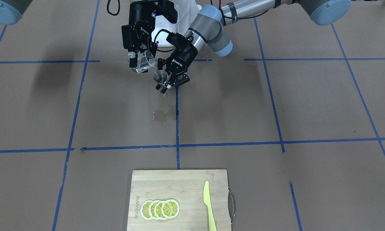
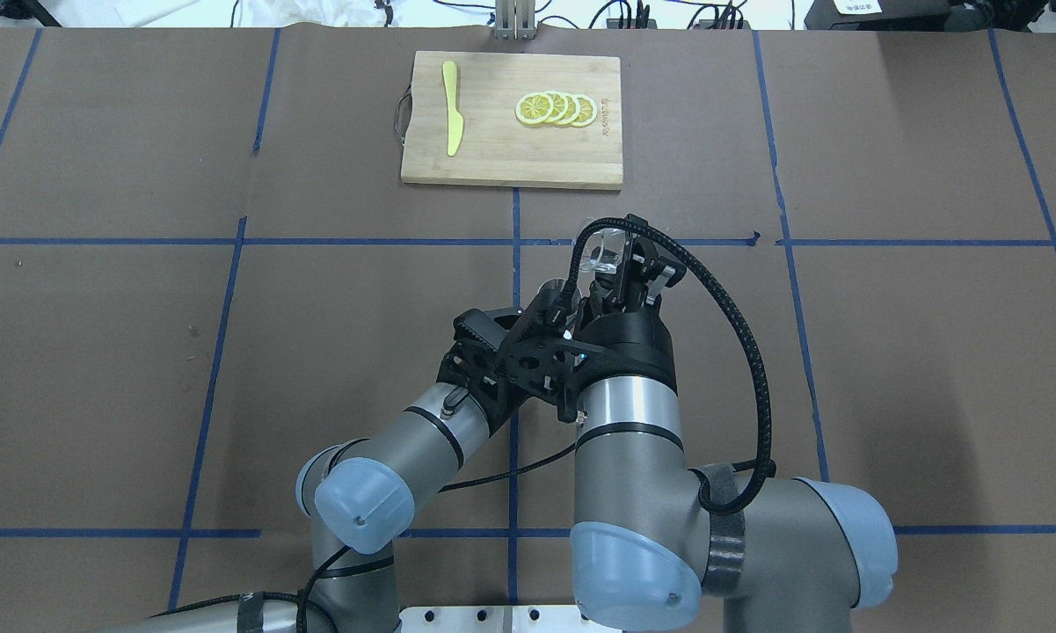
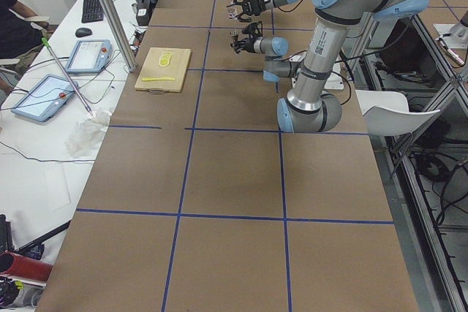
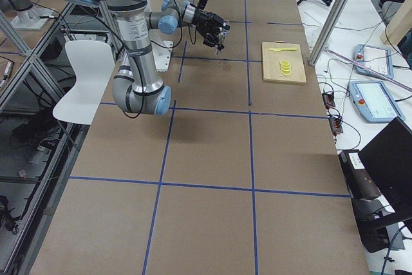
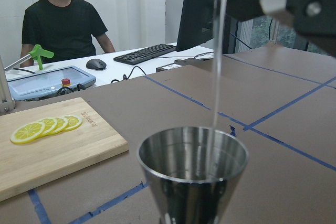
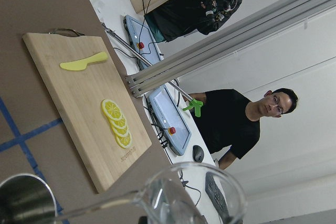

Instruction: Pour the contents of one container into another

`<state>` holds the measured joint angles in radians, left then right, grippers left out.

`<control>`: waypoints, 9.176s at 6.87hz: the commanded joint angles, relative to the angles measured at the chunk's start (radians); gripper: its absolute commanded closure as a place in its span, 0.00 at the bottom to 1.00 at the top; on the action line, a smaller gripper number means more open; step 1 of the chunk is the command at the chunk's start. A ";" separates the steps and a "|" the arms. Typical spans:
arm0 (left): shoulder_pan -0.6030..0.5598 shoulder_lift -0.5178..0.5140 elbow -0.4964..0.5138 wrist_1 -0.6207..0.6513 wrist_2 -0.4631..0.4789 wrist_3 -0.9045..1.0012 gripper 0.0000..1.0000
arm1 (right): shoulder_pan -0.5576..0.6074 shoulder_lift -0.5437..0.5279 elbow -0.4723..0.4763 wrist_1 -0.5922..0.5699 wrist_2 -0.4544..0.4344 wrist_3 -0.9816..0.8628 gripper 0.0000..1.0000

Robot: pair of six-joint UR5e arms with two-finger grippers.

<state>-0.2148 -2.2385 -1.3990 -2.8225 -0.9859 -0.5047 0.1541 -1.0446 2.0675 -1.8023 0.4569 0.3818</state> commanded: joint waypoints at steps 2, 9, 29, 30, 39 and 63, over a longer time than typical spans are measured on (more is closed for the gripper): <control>0.000 -0.001 0.000 0.000 0.000 0.000 1.00 | 0.001 0.000 0.002 0.000 -0.003 -0.017 1.00; 0.000 -0.001 -0.008 0.000 0.001 0.000 1.00 | -0.007 -0.002 0.017 0.021 0.011 0.170 1.00; -0.114 0.779 -0.138 -0.279 0.460 -0.479 1.00 | 0.127 -0.459 0.131 0.624 0.284 0.532 1.00; -0.113 0.801 -0.117 -0.278 0.516 -0.491 1.00 | 0.127 -0.459 0.131 0.624 0.284 0.532 1.00; 0.006 0.818 -0.029 -0.242 0.575 -0.660 1.00 | 0.125 -0.451 0.134 0.626 0.284 0.532 1.00; 0.262 0.917 -0.029 -0.412 0.597 -0.666 0.00 | 0.122 -0.442 0.149 0.626 0.283 0.534 1.00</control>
<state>-0.0012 -1.3442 -1.4287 -3.1892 -0.4186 -1.1715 0.2771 -1.4865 2.2155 -1.1765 0.7398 0.9151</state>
